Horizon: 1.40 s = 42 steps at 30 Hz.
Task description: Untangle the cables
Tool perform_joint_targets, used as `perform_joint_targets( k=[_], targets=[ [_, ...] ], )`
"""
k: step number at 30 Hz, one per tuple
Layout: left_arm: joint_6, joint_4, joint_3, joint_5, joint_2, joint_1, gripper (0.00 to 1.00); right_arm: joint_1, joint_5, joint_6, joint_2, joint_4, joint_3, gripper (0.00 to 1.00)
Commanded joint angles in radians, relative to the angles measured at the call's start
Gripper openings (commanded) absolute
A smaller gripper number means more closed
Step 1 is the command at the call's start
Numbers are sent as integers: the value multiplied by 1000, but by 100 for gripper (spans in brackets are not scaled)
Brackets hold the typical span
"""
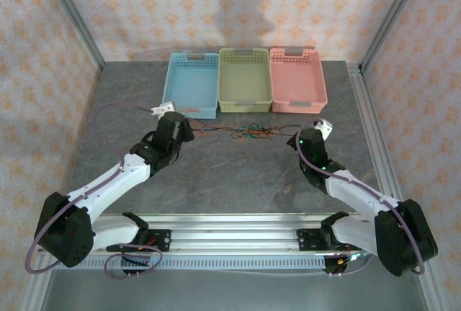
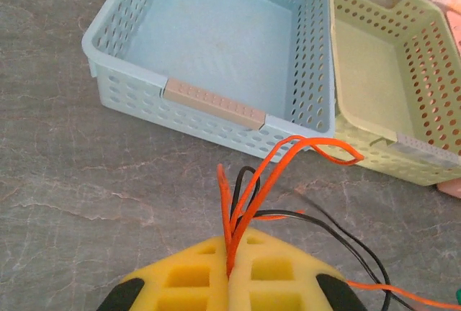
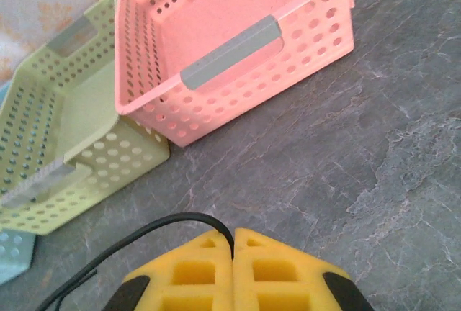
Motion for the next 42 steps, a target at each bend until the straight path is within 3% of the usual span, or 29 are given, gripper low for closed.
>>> perform_joint_targets(
  k=[1,10,18,28,42],
  targets=[
    [-33,-62,-24,-173,-43,29,0,-54,164,88,-20,-35,-38,0],
    [-86,-81,-54,-222,-88,69,0,-93,134,140,-3,-21,-54,0],
    [-47,-42,-13,-47,14,67,0,-92,2,78,25,18,-23,0],
    [-35,-30,9,15,72,67,0,-90,-94,42,58,52,1,0],
    [-28,-13,17,71,81,67,0,4,-228,-117,-75,107,38,0]
  ],
)
